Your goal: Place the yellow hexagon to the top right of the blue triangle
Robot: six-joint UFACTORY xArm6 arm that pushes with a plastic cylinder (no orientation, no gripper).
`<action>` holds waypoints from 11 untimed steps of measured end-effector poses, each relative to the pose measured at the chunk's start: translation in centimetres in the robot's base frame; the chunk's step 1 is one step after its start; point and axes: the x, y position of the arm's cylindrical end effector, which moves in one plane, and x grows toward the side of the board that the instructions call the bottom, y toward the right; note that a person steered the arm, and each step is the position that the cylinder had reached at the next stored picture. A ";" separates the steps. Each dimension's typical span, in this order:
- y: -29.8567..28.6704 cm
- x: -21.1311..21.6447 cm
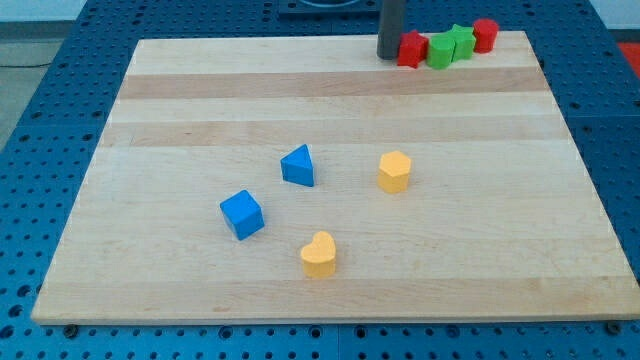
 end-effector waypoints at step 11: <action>-3.5 21.2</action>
